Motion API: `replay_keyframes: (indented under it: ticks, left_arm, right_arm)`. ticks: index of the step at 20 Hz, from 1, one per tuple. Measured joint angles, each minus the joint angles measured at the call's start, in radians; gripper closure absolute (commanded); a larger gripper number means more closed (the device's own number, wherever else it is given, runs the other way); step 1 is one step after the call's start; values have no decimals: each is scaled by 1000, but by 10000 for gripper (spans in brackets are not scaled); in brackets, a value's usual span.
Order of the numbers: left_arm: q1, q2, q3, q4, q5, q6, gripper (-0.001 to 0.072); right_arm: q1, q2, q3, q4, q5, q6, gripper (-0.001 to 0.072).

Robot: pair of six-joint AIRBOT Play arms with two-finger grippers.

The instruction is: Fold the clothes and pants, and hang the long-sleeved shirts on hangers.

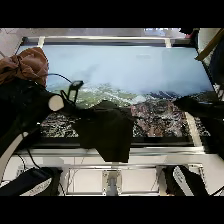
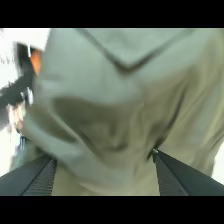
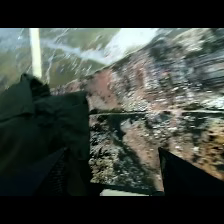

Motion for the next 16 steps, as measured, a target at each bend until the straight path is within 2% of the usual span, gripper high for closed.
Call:
replay_keyframes:
  ticks: [1, 3, 6, 11, 14, 16]
  left_arm:
    - [16, 19, 13, 1, 43, 0, 37]
    - [46, 47, 31, 4, 142, -11, 21]
    - [74, 40, 43, 5, 220, -31, 6]
    - [49, -34, 63, 5, 257, 16, 5]
    - [-26, -128, 129, 8, 249, 73, 5]
    - [-93, -217, 218, 61, 211, 99, 6]
  right_arm:
    - [60, -14, -30, 8, -42, -3, 98]
    - [184, -61, -68, 16, -127, -6, 148]
    - [331, -175, -94, 21, -241, -9, 147]
    - [420, -368, -106, 46, -310, -11, 140]
    - [433, -436, -109, 94, -320, -48, 140]
    - [438, -467, -110, 122, -322, -69, 140]
